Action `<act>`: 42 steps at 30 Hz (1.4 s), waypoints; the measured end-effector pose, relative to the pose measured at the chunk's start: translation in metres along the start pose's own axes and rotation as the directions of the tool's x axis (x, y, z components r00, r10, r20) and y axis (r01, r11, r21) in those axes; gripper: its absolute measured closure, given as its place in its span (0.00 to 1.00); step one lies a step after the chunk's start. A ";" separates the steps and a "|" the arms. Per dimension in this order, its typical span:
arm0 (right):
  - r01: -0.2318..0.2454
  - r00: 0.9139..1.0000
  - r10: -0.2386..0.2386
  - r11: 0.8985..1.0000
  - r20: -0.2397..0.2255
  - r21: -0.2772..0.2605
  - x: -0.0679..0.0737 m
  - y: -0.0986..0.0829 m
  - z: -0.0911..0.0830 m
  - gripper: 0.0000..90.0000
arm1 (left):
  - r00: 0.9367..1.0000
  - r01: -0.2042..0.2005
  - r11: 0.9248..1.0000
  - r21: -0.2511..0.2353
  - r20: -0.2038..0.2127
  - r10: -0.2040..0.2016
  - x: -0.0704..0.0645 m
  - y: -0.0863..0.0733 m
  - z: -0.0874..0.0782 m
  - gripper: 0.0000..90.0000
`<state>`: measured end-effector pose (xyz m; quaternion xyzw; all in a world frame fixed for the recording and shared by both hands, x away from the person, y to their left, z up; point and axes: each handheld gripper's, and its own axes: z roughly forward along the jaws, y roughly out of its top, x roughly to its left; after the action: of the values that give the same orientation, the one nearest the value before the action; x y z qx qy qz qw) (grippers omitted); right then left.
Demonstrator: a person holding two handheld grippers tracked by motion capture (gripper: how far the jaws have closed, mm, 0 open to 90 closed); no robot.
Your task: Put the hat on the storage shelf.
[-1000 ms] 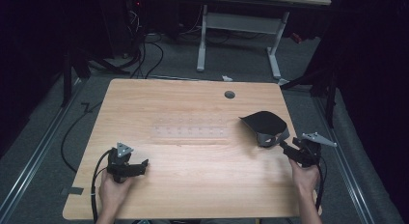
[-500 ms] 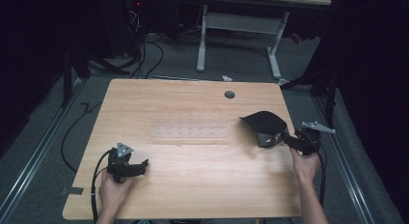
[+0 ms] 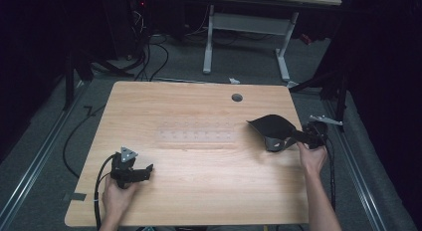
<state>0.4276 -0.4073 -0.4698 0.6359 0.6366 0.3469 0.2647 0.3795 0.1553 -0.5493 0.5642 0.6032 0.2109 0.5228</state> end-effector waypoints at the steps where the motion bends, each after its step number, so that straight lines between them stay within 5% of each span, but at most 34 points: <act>1: -0.020 1.000 0.020 1.000 -0.004 0.003 -0.003 0.000 0.003 0.37 | 1.000 0.000 1.000 0.000 0.000 0.000 0.000 0.000 0.000 0.14; 14: -0.065 0.997 0.067 0.996 -0.024 0.054 -0.016 -0.007 0.029 0.37 | 1.000 0.003 1.000 -0.001 -0.004 -0.003 0.000 0.000 0.000 0.14; 23: -0.075 0.993 0.083 0.992 -0.082 0.097 -0.018 -0.009 0.042 0.38 | 1.000 0.004 1.000 -0.003 -0.005 -0.004 -0.001 0.000 0.000 0.15; 27: -0.096 0.990 0.105 0.991 -0.099 0.090 -0.018 -0.011 0.044 0.46 | 1.000 0.004 1.000 -0.003 -0.006 -0.005 -0.001 0.000 0.000 0.15; 37: -0.049 0.993 0.058 0.995 -0.102 0.089 -0.016 -0.018 0.046 0.71 | 1.000 0.004 1.000 -0.003 -0.005 -0.004 -0.001 0.000 0.000 0.15; 42: -0.063 0.988 0.071 0.996 -0.140 0.064 -0.019 -0.020 0.041 0.82 | 1.000 0.005 1.000 -0.003 -0.006 -0.005 -0.001 0.000 0.000 0.15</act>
<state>0.4479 -0.4207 -0.5124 0.6381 0.6421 0.3811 0.1878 0.3798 0.1548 -0.5491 0.5615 0.6056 0.2121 0.5225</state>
